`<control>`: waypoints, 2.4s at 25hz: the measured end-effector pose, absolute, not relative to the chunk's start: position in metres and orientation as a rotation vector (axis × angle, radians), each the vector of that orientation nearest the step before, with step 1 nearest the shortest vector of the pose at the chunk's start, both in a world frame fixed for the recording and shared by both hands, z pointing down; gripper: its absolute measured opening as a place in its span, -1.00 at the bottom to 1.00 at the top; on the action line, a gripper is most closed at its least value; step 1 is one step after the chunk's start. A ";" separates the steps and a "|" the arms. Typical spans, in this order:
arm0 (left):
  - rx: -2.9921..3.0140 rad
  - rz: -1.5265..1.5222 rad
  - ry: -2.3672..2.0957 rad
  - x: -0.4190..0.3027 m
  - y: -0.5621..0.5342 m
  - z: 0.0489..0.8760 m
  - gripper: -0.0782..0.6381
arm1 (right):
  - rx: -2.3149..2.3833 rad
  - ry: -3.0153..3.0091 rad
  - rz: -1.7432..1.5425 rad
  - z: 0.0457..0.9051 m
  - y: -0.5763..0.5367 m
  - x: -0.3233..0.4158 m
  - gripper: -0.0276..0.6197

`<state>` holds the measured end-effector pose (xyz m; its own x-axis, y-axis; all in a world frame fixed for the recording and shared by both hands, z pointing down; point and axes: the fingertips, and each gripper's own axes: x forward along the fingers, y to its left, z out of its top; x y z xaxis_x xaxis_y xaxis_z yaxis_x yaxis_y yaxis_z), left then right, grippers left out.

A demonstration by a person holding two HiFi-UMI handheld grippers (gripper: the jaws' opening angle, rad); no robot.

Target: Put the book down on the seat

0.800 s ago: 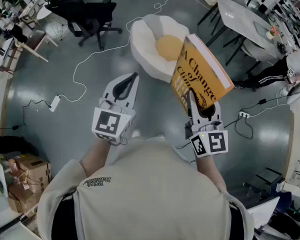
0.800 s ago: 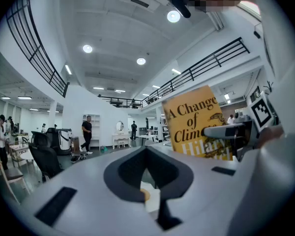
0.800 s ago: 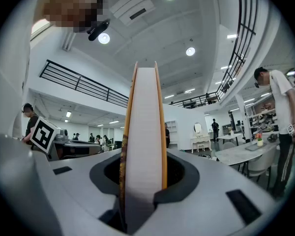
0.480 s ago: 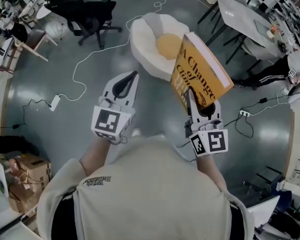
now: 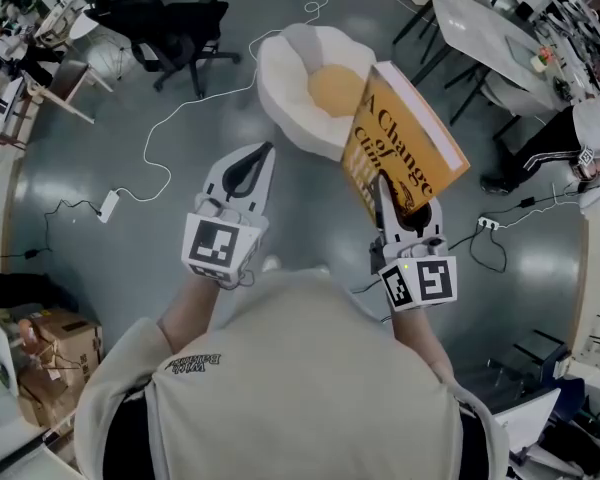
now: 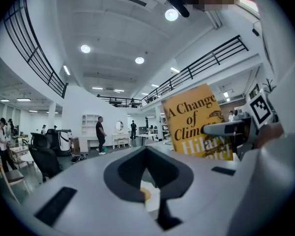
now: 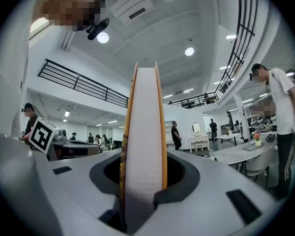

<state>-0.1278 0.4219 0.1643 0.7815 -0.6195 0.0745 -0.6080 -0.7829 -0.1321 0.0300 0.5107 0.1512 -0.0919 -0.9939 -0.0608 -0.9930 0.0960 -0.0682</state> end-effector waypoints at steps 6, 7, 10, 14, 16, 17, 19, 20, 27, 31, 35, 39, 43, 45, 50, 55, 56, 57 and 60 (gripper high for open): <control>-2.881 -0.168 0.971 -0.121 0.429 0.171 -0.75 | -2.050 2.256 -0.026 0.156 0.516 0.033 -0.47; -2.880 -0.180 0.971 -0.120 0.431 0.173 -0.75 | -2.047 2.256 -0.029 0.157 0.518 0.034 -0.47; -2.871 -0.206 1.004 -0.113 0.443 0.176 -0.75 | -2.022 2.277 -0.044 0.159 0.529 0.041 -0.47; -2.839 -0.182 1.008 -0.084 0.458 0.169 -0.75 | -2.020 2.289 -0.020 0.154 0.543 0.068 -0.47; -2.795 -0.191 1.005 -0.081 0.457 0.166 -0.75 | -2.019 2.287 0.012 0.151 0.541 0.072 -0.47; -2.783 -0.196 1.013 -0.082 0.455 0.166 -0.75 | -2.014 2.287 0.032 0.151 0.540 0.073 -0.47; -2.778 -0.199 1.043 -0.084 0.454 0.168 -0.76 | -2.003 2.291 0.078 0.150 0.537 0.073 -0.47; -2.775 -0.197 1.053 -0.083 0.455 0.169 -0.75 | -1.998 2.294 0.099 0.149 0.537 0.074 -0.47; -2.759 -0.185 1.048 -0.064 0.464 0.172 -0.75 | -1.986 2.296 0.163 0.144 0.536 0.091 -0.47; -2.757 -0.196 1.041 -0.055 0.465 0.180 -0.76 | -1.986 2.297 0.158 0.153 0.532 0.099 -0.47; -2.756 -0.190 1.038 -0.052 0.449 0.186 -0.76 | -1.984 2.289 0.158 0.159 0.513 0.101 -0.47; -2.762 -0.178 1.028 -0.044 0.419 0.199 -0.75 | -1.995 2.288 0.155 0.173 0.484 0.107 -0.47; -2.776 -0.178 1.011 -0.037 0.376 0.215 -0.75 | -2.007 2.301 0.147 0.190 0.440 0.110 -0.47; -2.785 -0.191 1.015 -0.032 0.351 0.221 -0.75 | -2.011 2.305 0.138 0.195 0.415 0.114 -0.47; -2.793 -0.218 1.023 -0.028 0.278 0.225 -0.75 | -2.026 2.312 0.078 0.205 0.342 0.120 -0.47; -2.812 -0.212 1.049 -0.027 0.195 0.227 -0.76 | -2.058 2.304 0.045 0.208 0.267 0.125 -0.47; -2.814 -0.208 1.048 -0.024 0.181 0.227 -0.75 | -2.067 2.299 0.034 0.209 0.253 0.127 -0.47; -2.814 -0.204 1.039 -0.021 0.168 0.225 -0.76 | -2.075 2.294 0.022 0.209 0.240 0.130 -0.47; -2.808 -0.199 1.023 -0.012 0.130 0.223 -0.75 | -2.099 2.289 -0.010 0.213 0.203 0.138 -0.47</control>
<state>-0.0123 0.1305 0.2233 0.7592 -0.6466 0.0737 -0.6273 -0.7572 -0.1821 0.1380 0.2027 0.2130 -0.0861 -0.9960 -0.0220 -0.9958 0.0867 -0.0285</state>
